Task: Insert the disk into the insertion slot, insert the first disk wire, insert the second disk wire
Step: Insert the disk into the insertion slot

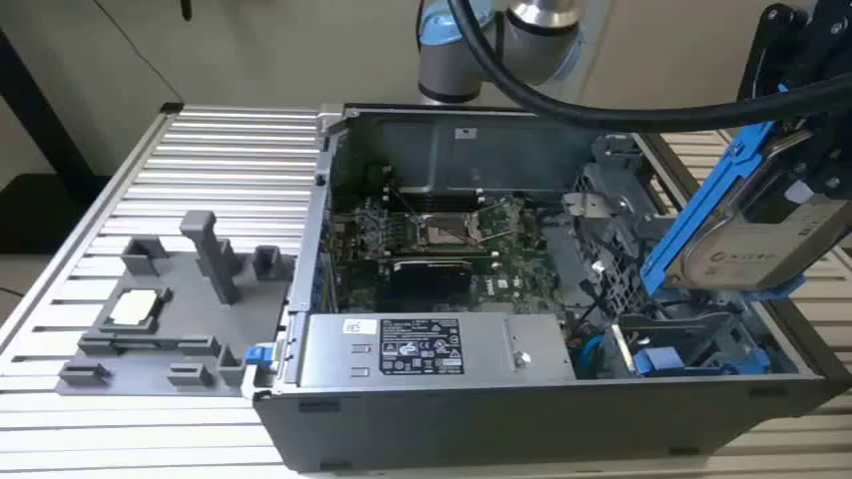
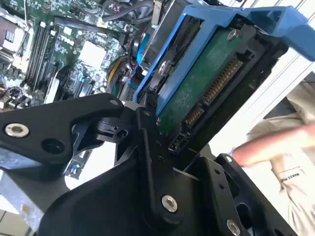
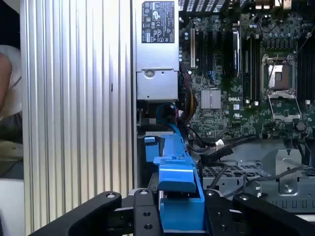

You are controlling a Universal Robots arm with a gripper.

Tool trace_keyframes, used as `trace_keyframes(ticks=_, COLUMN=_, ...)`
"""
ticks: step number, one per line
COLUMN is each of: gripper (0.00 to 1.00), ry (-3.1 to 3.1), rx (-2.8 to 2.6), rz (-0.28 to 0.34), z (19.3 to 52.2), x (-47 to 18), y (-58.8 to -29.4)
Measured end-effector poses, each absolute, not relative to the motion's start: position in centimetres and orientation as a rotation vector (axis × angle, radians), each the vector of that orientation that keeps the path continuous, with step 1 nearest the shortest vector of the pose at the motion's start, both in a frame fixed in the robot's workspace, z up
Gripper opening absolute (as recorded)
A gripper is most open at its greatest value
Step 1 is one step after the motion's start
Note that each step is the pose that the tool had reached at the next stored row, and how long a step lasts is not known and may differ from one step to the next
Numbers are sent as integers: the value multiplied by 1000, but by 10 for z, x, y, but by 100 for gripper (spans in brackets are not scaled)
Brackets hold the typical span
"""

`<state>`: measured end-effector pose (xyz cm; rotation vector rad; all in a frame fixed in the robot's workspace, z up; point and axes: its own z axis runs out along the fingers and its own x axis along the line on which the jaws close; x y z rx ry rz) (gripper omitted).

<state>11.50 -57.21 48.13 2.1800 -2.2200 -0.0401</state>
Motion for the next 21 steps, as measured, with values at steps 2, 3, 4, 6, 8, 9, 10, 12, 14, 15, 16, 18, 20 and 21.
trace_keyframes(ticks=2, gripper=33, ry=-2220, rx=2180, rz=-40, z=481, x=115, y=-572)
trace_keyframes(ticks=3, gripper=33, ry=-2220, rx=2180, rz=-40, z=481, x=115, y=-572)
trace_keyframes(ticks=4, gripper=33, ry=-2220, rx=2180, rz=-40, z=481, x=115, y=-572)
trace_keyframes(ticks=6, gripper=33, ry=-2220, rx=2180, rz=-40, z=481, x=115, y=-572)
trace_keyframes(ticks=8, gripper=33, ry=-2220, rx=2180, rz=-40, z=481, x=115, y=-572)
trace_keyframes(ticks=9, gripper=33, ry=-2220, rx=2180, rz=-40, z=481, x=115, y=-572)
trace_keyframes(ticks=10, gripper=33, ry=-2220, rx=2180, rz=-40, z=481, x=115, y=-572)
trace_keyframes(ticks=12, gripper=33, ry=-2220, rx=2180, rz=-39, z=480, x=115, y=-572)
trace_keyframes(ticks=14, gripper=33, ry=-2221, rx=2181, rz=-38, z=478, x=115, y=-572)
trace_keyframes(ticks=15, gripper=33, ry=-2221, rx=2182, rz=-36, z=477, x=115, y=-572)
trace_keyframes(ticks=16, gripper=33, ry=-2222, rx=2183, rz=-35, z=476, x=115, y=-572)
trace_keyframes(ticks=18, gripper=33, ry=-2224, rx=2186, rz=-30, z=474, x=115, y=-572)
trace_keyframes(ticks=20, gripper=33, ry=-2225, rx=2190, rz=-24, z=472, x=115, y=-572)
trace_keyframes(ticks=21, gripper=33, ry=-2226, rx=2191, rz=-23, z=471, x=115, y=-572)
